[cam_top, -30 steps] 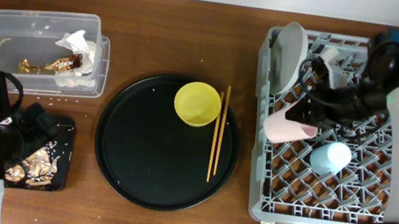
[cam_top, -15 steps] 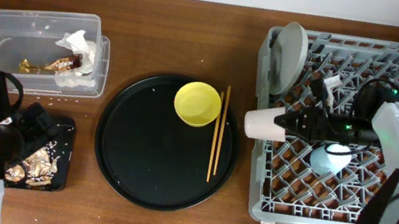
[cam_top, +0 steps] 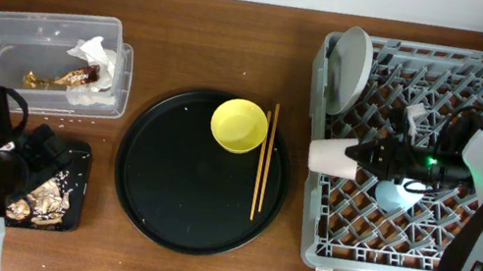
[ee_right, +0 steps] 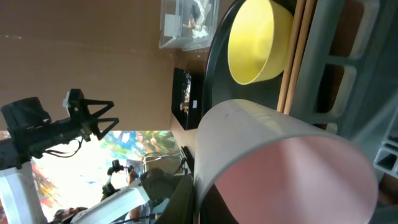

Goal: Sort waste into correct bins and load items into the dishwasher rack
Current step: 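Set the pink cup upside down in the rack and release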

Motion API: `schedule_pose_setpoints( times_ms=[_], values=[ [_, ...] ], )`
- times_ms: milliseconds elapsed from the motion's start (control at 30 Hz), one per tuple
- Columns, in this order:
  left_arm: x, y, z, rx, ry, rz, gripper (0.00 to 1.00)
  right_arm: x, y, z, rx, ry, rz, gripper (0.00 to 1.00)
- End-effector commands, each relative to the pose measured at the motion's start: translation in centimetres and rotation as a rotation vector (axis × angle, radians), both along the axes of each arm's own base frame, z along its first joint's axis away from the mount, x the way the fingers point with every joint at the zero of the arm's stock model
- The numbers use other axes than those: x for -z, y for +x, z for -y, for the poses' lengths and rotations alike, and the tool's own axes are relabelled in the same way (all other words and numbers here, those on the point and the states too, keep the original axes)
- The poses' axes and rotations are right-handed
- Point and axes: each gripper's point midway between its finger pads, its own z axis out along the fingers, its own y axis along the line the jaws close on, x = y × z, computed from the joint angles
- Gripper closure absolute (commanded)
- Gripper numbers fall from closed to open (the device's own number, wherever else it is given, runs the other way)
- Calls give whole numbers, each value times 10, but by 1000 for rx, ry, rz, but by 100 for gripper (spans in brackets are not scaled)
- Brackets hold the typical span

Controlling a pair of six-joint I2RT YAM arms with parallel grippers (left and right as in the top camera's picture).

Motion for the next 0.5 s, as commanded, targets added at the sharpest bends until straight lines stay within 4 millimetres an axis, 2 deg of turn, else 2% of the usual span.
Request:
schedule_pose_setpoints(
  times_ms=[0, 67, 200, 333, 467],
  values=[
    [-6, 1, -1, -8, 2, 23, 1, 26, -19, 3, -76, -116, -78, 95],
    [-6, 1, -1, -8, 2, 23, 1, 33, -24, 5, -80, -154, -145, 88],
    [-6, 1, -1, -8, 2, 23, 1, 38, -26, 8, -65, -183, -216, 88],
    [-6, 1, -1, -8, 3, 23, 1, 70, -32, 31, -18, -384, -394, 87],
    [-6, 1, -1, -8, 2, 23, 1, 88, -40, 51, 21, -544, -515, 84]
  ],
)
